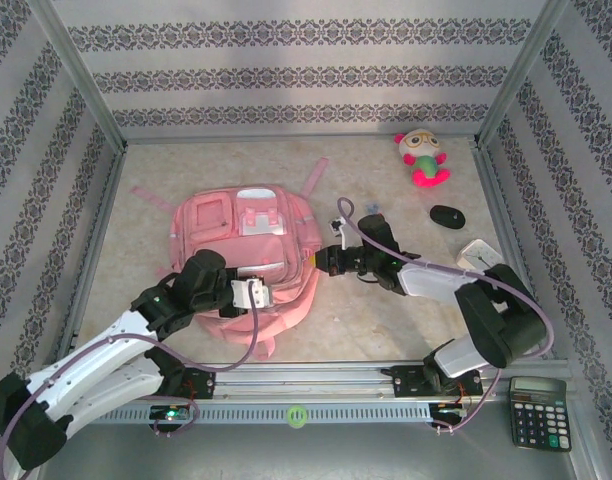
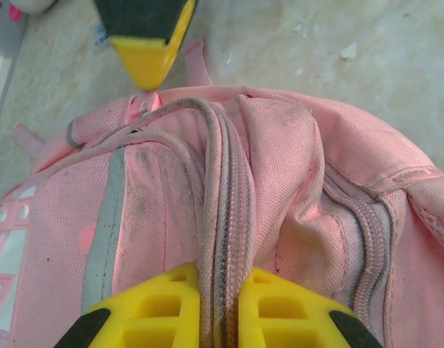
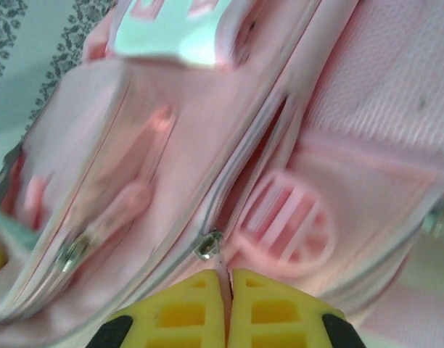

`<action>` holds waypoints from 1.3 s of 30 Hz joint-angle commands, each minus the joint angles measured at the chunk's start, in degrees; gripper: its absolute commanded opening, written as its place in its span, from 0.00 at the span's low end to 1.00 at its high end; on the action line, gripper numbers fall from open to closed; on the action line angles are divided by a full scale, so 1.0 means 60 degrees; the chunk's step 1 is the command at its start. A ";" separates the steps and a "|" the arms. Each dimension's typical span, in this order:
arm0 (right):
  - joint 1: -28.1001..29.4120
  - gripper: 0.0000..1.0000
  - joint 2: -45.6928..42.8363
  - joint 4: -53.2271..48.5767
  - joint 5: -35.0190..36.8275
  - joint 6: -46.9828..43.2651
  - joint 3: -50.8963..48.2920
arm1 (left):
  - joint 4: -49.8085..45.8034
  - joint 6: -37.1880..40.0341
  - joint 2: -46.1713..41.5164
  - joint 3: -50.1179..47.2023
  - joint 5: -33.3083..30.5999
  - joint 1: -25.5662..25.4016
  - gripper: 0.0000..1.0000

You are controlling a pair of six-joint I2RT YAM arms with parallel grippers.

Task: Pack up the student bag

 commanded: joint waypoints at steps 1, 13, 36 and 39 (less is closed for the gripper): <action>-0.0503 0.00 0.0708 0.0500 0.1922 0.0537 0.0707 | -0.0570 0.0305 -0.0727 0.0191 0.1441 -0.0010 0.04; -0.0772 0.00 0.1804 0.0977 0.3268 0.0886 0.1956 | -0.0056 0.0720 -0.0653 -0.0207 0.1596 0.0015 0.03; 0.3294 0.46 -0.0970 -0.2466 0.4215 0.4056 0.0079 | -0.0077 -0.8161 0.0922 0.1072 -0.5372 0.0045 0.87; 0.3778 0.35 -0.0511 -0.2383 0.4457 0.4384 0.0223 | -0.0514 -0.9829 0.1470 0.1210 -0.6208 0.0261 0.84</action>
